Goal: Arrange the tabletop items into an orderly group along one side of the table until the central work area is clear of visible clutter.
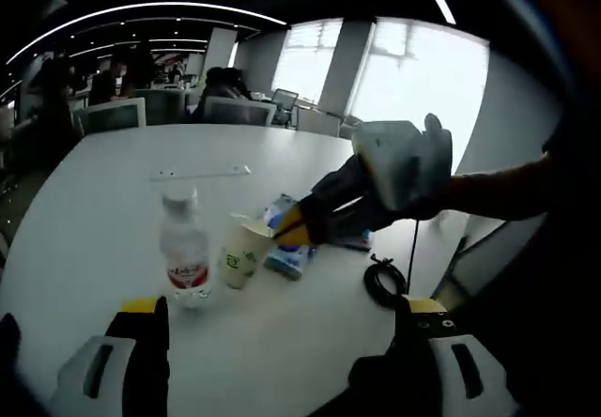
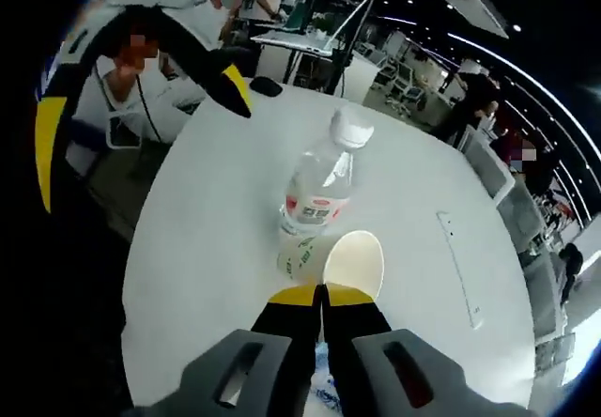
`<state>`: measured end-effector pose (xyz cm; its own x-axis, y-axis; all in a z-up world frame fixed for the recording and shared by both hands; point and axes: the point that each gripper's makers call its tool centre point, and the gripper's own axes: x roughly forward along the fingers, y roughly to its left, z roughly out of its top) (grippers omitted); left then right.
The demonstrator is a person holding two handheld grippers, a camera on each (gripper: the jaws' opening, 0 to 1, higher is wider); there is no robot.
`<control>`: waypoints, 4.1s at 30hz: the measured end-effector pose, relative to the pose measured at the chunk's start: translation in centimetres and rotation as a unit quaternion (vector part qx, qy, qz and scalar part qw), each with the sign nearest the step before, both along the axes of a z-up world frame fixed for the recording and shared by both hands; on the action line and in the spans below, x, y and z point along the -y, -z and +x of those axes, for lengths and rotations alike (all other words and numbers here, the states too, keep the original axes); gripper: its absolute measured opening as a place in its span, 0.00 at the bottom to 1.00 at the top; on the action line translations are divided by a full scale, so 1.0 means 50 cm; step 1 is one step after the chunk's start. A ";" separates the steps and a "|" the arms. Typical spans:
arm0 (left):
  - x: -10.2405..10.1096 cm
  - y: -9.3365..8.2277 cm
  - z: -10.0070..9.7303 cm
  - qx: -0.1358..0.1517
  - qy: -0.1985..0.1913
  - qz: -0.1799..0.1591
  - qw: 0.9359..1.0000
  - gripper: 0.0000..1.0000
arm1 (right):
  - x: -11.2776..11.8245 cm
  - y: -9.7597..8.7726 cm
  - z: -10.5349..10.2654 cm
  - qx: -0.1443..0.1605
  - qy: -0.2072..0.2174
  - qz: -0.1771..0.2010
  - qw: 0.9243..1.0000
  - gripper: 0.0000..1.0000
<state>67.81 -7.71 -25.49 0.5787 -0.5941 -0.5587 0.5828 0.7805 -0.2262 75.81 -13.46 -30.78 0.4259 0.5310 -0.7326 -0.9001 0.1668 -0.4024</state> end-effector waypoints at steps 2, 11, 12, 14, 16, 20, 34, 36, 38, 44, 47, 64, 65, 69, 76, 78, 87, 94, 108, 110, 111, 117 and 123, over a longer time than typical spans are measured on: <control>0.001 0.002 -0.002 -0.001 0.002 0.001 1.000 1.00 | 0.001 0.020 0.006 0.041 -0.039 -0.053 0.997 0.00; -0.003 0.005 -0.009 -0.006 0.003 0.001 1.000 1.00 | -0.008 0.057 0.005 0.122 -0.127 -0.126 0.976 0.00; -0.004 0.006 -0.010 -0.007 0.003 0.002 1.000 1.00 | -0.012 0.056 0.006 0.133 -0.140 -0.129 0.973 0.00; -0.007 0.006 -0.013 -0.009 0.003 0.001 1.000 1.00 | -0.014 0.061 -0.002 0.133 -0.155 -0.134 0.970 0.00; -0.007 0.007 -0.015 -0.009 0.003 0.001 1.000 1.00 | -0.022 0.059 -0.006 0.160 -0.190 -0.148 0.957 0.00; -0.011 0.011 -0.018 -0.012 0.003 0.003 1.000 1.00 | -0.026 0.062 -0.015 0.154 -0.194 -0.143 0.958 0.00; -0.005 0.015 -0.021 -0.017 0.001 0.000 1.000 1.00 | -0.043 0.049 -0.032 0.153 -0.204 -0.127 0.959 0.00; -0.005 0.016 -0.021 -0.017 0.002 0.001 1.000 1.00 | -0.043 0.051 -0.032 0.152 -0.204 -0.128 0.959 0.03; -0.004 0.017 -0.021 -0.018 0.003 0.001 1.000 1.00 | -0.044 0.052 -0.030 0.154 -0.202 -0.127 0.959 0.07; -0.005 0.016 -0.019 -0.017 0.002 0.000 1.000 1.00 | -0.044 0.032 -0.025 0.140 -0.168 -0.092 0.971 0.14; -0.007 0.015 -0.017 -0.015 -0.001 0.001 1.000 1.00 | -0.033 0.015 -0.022 0.124 -0.128 -0.063 0.982 0.19; 0.018 0.001 0.013 0.009 -0.029 -0.002 1.000 1.00 | 0.118 -0.047 -0.029 -0.009 0.187 0.144 0.972 0.52; 0.020 0.000 0.015 0.010 -0.031 -0.003 0.999 1.00 | 0.135 -0.048 -0.032 -0.013 0.206 0.150 0.967 0.54; 0.025 -0.007 0.025 0.018 -0.042 -0.007 0.999 1.00 | 0.174 -0.060 -0.043 -0.026 0.255 0.188 0.948 0.60; 0.039 -0.012 0.037 0.028 -0.044 -0.007 0.999 1.00 | 0.253 -0.082 -0.078 -0.066 0.347 0.261 0.898 0.73; 0.045 -0.008 0.037 0.027 -0.038 -0.004 0.999 1.00 | 0.278 -0.084 -0.087 -0.069 0.361 0.267 0.891 0.76; 0.072 -0.011 0.044 0.031 -0.030 -0.014 0.999 1.00 | 0.354 -0.101 -0.138 -0.068 0.396 0.273 0.874 0.87; 0.089 -0.020 0.035 0.036 -0.020 -0.014 0.999 1.00 | 0.394 -0.104 -0.169 -0.072 0.412 0.275 0.866 0.95; 0.089 -0.031 0.011 0.038 -0.002 -0.001 0.999 1.00 | 0.415 -0.112 -0.195 -0.074 0.417 0.276 0.863 0.99; 0.093 -0.034 0.011 0.039 0.000 -0.002 0.999 1.00 | 0.414 -0.113 -0.194 -0.074 0.418 0.276 0.863 0.99; 0.094 -0.035 0.011 0.041 0.002 -0.002 0.999 1.00 | 0.413 -0.113 -0.194 -0.074 0.418 0.276 0.862 0.99; 0.130 -0.047 0.010 0.045 0.026 -0.001 0.999 1.00 | 0.419 -0.114 -0.193 -0.070 0.424 0.268 0.862 0.98; 0.154 -0.057 0.025 0.051 0.035 -0.011 0.998 1.00 | 0.433 -0.127 -0.186 -0.069 0.434 0.277 0.855 0.97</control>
<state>69.04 -15.42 -22.66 0.5895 -0.6456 -0.4854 0.6561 0.7333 -0.1785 66.50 -35.14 -24.45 0.7657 0.3402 -0.5459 -0.3730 0.9263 0.0541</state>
